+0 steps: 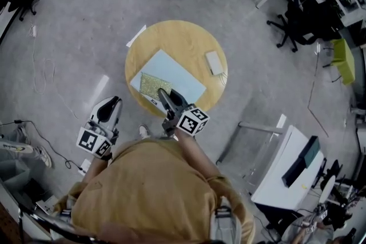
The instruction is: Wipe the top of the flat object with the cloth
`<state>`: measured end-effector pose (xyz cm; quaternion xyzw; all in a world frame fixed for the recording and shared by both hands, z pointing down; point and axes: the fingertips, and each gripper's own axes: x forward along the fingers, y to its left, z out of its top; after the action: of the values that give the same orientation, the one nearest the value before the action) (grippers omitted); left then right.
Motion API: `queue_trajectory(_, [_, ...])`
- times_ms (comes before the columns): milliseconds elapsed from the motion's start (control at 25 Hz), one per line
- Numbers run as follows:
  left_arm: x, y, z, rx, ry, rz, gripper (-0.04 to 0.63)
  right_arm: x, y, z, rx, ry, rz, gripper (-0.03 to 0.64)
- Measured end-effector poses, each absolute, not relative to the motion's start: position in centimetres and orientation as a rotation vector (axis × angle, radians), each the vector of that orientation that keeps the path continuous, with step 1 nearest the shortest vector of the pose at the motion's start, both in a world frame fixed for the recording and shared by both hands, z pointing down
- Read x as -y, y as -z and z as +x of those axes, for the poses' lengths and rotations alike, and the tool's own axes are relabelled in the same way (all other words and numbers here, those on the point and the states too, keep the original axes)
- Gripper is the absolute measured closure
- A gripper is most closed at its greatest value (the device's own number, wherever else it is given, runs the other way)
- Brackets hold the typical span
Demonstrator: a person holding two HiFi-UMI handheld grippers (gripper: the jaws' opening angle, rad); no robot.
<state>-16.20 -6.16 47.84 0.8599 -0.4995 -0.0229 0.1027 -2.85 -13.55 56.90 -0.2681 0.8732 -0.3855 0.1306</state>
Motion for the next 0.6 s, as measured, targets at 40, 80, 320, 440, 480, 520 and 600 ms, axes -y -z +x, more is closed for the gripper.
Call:
queue_trajectory(40, [6.2, -47.9, -16.3, 1.479, 0.063, 2.531, 0.551, 14.0, -57.7, -3.2, -2.531, 1.149, -0.778, 0.554])
queue_trajectory(80, [6.3, -48.0, -16.5, 1.485, 0.056, 2.525, 0.551, 14.4, -58.5, -3.6, -2.527, 1.176, -0.778, 0.554])
queue_trajectory(320, [6.0, -49.1, -18.3, 1.517, 0.015, 2.465, 0.551, 16.7, -62.9, -6.9, -2.503, 1.321, -0.791, 0.554])
queue_trajectory(440, [5.2, -49.3, -18.9, 1.538, -0.004, 2.438, 0.551, 17.2, -65.3, -8.6, -2.521, 1.373, -0.802, 0.554])
queue_trajectory(480, [4.9, -49.4, -19.0, 1.545, -0.009, 2.430, 0.551, 17.3, -66.1, -9.1, -2.522, 1.391, -0.807, 0.554])
queue_trajectory(520, [4.7, -49.4, -19.1, 1.552, -0.012, 2.424, 0.551, 17.5, -66.8, -9.5, -2.527, 1.405, -0.812, 0.554])
queue_trajectory(600, [4.5, -49.5, -19.4, 1.565, -0.017, 2.412, 0.551, 18.1, -68.2, -10.4, -2.547, 1.426, -0.830, 0.554])
